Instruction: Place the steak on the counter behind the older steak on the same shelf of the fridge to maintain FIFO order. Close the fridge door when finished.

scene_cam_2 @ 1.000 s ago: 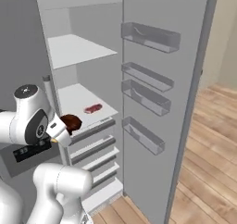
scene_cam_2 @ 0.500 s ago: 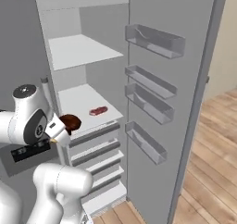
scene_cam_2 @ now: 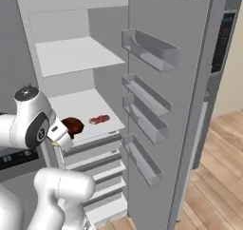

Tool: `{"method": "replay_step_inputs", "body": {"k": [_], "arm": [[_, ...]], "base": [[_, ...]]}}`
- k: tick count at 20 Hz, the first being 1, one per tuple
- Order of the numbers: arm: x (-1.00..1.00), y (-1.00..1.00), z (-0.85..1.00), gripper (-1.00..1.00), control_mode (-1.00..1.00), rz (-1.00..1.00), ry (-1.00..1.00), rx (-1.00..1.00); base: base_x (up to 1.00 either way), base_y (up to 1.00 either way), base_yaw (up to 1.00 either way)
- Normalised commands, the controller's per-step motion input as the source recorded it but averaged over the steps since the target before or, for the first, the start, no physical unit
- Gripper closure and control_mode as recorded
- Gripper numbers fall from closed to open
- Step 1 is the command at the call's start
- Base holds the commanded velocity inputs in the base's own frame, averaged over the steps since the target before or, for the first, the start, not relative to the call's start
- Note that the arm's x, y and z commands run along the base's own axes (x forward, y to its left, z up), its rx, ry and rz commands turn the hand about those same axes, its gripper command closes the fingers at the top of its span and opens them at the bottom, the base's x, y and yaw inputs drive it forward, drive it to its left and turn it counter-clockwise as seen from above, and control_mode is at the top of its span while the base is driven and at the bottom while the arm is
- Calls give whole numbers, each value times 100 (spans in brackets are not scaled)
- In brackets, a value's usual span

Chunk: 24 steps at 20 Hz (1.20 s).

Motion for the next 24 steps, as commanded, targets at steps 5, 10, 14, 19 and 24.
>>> {"method": "replay_step_inputs", "body": {"k": [5, 10, 14, 19, 24], "arm": [[0, 0, 0, 100, 100, 0, 0, 0], [0, 0, 0, 100, 100, 0, 0, 0], [0, 0, 0, 100, 100, 0, 0, 0], [0, 0, 0, 100, 100, 0, 0, 0], [0, 0, 0, 100, 100, 0, 0, 0]], "base": [[34, -30, 34], [48, -12, 32], [38, -18, 30], [44, -29, 28], [53, -30, 24]]}}
